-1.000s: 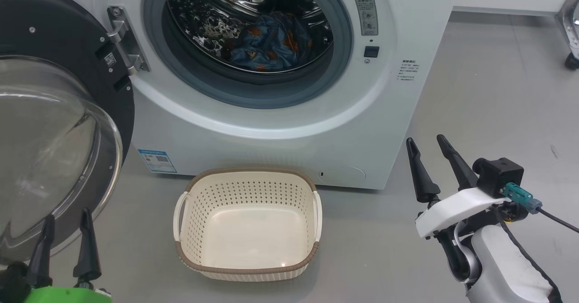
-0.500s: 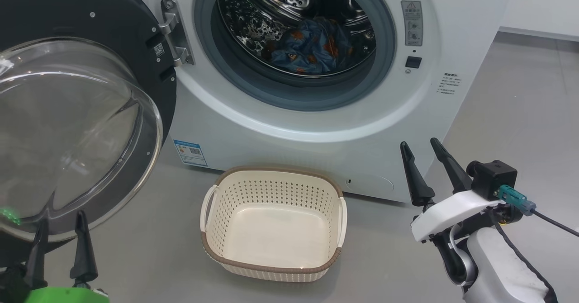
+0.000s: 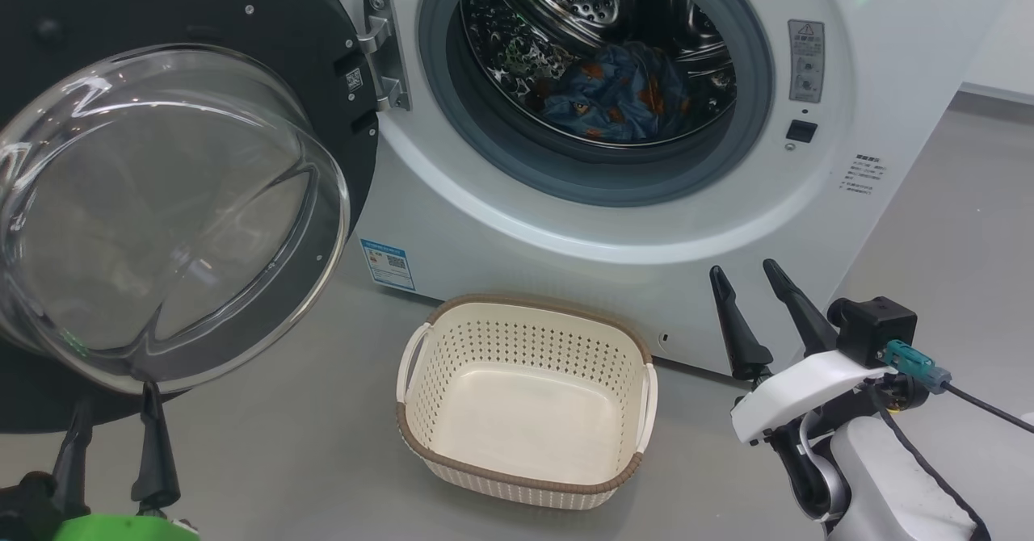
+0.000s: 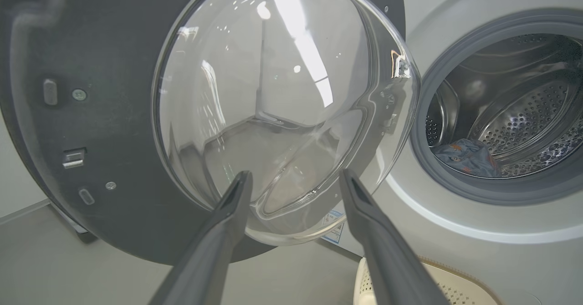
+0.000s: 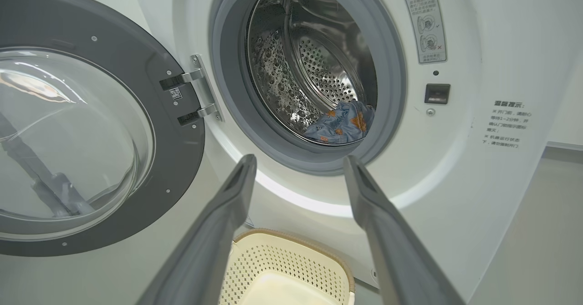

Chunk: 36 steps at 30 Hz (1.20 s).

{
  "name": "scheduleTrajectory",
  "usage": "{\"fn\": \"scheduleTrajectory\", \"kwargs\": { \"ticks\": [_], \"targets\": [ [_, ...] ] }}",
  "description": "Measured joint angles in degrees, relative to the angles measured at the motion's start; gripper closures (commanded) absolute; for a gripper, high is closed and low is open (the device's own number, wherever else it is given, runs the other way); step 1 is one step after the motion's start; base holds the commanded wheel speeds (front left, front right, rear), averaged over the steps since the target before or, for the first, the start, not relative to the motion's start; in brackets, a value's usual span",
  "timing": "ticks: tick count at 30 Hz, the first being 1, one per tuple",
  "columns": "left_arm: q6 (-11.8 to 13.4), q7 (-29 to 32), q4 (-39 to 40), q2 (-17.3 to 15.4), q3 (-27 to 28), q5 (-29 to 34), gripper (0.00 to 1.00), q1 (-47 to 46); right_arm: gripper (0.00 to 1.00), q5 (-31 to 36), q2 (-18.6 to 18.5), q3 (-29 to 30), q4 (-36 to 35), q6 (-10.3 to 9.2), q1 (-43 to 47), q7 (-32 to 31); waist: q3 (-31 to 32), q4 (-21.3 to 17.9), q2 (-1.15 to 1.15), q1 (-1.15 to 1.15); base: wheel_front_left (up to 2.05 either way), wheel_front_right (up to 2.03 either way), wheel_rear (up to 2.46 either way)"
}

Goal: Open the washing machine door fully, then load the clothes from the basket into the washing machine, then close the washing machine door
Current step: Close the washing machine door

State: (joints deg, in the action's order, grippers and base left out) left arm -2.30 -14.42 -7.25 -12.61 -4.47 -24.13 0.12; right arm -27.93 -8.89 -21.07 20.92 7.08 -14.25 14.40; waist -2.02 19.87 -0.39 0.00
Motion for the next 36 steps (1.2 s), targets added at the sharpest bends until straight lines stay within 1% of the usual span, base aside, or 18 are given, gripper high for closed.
{"fn": "scheduleTrajectory", "kwargs": {
  "ticks": [13,20,22,36],
  "targets": [
    [0.2,0.0,-0.4,0.1,0.0,1.1,0.0,0.0,0.0,-0.8,0.0,-0.7,0.2,0.0,0.0,0.0,0.5,4.7,0.0,0.0,0.0,0.0,0.0],
    [0.2,0.0,-0.3,0.0,0.4,1.1,0.0,0.0,0.0,-0.8,0.1,-1.3,0.2,0.0,0.0,0.0,0.3,6.7,0.0,0.0,0.0,0.0,0.0],
    [0.5,0.0,-0.3,0.0,0.8,1.1,0.0,0.0,0.0,-0.8,0.1,-1.7,0.3,0.0,-0.1,0.0,0.2,6.9,0.0,0.0,0.0,0.0,0.0],
    [0.6,0.0,1.3,-0.4,2.6,1.1,0.0,0.1,0.0,-1.0,0.1,-2.1,0.6,0.0,-0.1,0.0,0.0,7.1,0.0,0.0,0.0,0.0,0.0]
  ]
}}
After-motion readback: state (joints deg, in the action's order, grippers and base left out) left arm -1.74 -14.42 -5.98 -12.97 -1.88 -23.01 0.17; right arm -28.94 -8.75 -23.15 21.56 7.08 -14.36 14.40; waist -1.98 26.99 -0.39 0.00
